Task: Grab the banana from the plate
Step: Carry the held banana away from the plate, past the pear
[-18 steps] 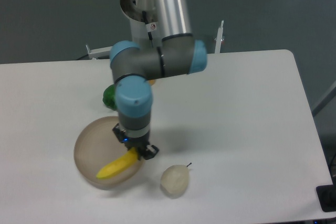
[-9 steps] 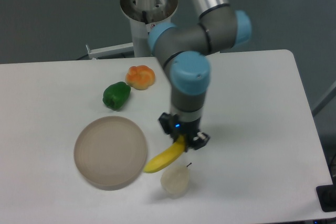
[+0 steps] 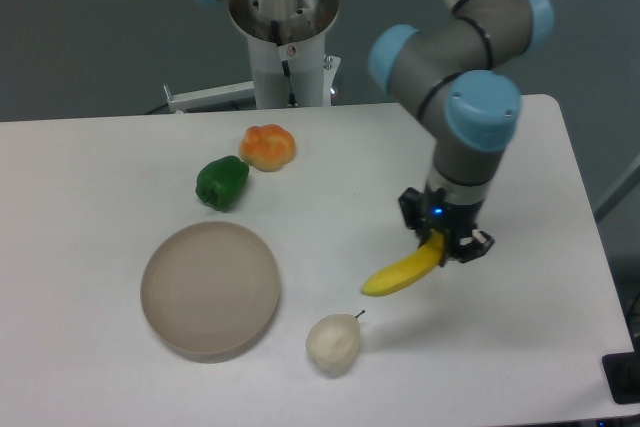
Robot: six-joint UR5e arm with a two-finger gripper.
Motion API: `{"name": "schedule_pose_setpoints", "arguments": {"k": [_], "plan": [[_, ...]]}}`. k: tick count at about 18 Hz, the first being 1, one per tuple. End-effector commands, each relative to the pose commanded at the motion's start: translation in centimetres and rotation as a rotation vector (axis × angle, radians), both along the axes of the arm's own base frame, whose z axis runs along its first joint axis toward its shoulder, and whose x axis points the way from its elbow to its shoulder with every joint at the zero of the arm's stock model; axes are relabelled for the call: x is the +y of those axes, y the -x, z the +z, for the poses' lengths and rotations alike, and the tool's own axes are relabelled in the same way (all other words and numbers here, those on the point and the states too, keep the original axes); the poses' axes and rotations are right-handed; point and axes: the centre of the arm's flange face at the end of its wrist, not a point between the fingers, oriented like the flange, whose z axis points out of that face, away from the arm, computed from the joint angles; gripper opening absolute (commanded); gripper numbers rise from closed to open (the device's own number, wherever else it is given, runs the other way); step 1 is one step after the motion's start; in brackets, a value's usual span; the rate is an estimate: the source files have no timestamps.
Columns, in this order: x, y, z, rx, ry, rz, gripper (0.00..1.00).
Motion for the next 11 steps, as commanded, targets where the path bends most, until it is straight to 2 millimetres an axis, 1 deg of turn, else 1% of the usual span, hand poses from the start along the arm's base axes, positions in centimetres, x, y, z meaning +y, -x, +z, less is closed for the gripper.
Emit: {"name": "schedule_pose_setpoints", "arguments": {"k": [2, 4, 5, 7, 9, 11], "plan": [[0.6, 0.3, -0.8, -0.004, 0.007, -0.003, 0.00], [1.0, 0.7, -1.1, -0.004, 0.007, -0.004, 0.00], [1.2, 0.9, -0.9, 0.000, 0.004, -0.006, 0.00], [1.9, 0.8, -1.6, 0.008, 0.021, -0.016, 0.00], [2.7, 0.5, -1.1, 0.019, 0.012, -0.042, 0.00], [2.8, 0.4, -1.0, 0.025, 0.010, -0.088, 0.00]]}}
